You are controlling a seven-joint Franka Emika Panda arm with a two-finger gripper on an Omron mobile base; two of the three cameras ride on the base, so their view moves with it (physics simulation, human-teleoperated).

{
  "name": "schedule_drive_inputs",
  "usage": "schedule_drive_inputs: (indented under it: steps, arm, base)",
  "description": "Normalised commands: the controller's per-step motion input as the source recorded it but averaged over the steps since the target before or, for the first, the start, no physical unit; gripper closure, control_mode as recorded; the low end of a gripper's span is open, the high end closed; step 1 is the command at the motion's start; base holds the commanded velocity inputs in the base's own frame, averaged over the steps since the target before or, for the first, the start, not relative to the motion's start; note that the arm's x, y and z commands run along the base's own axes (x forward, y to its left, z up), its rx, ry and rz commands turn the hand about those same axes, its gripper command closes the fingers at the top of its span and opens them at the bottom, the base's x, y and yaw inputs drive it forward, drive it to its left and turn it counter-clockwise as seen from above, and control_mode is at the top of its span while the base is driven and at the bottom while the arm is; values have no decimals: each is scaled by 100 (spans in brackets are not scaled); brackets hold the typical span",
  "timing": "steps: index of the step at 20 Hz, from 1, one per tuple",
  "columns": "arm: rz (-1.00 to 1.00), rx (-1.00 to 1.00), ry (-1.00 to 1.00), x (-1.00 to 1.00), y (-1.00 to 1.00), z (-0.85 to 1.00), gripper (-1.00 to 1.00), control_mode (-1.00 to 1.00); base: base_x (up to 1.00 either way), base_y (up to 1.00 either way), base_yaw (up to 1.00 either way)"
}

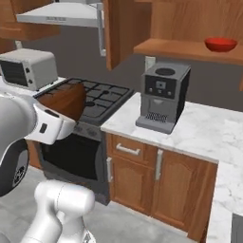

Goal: Take the smaller bowl and place it next to the appetizer plate on the dining counter , and place the larger bowl next to the plate with cooked food.

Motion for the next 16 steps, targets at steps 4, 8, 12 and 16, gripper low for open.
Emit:
schedule_drive_inputs:
  steps: [4,8,12,16]
  arm:
    - [0,0,0,0,0,0,100,100]
    - [0,0,0,0,0,0,100,100]
    - [0,0,0,0,0,0,100,100]
    - [0,0,0,0,0,0,100,100]
  base:
    - [-9,53,68]
    - [-14,53,70]
    - [-2,56,68]
    - [0,51,68]
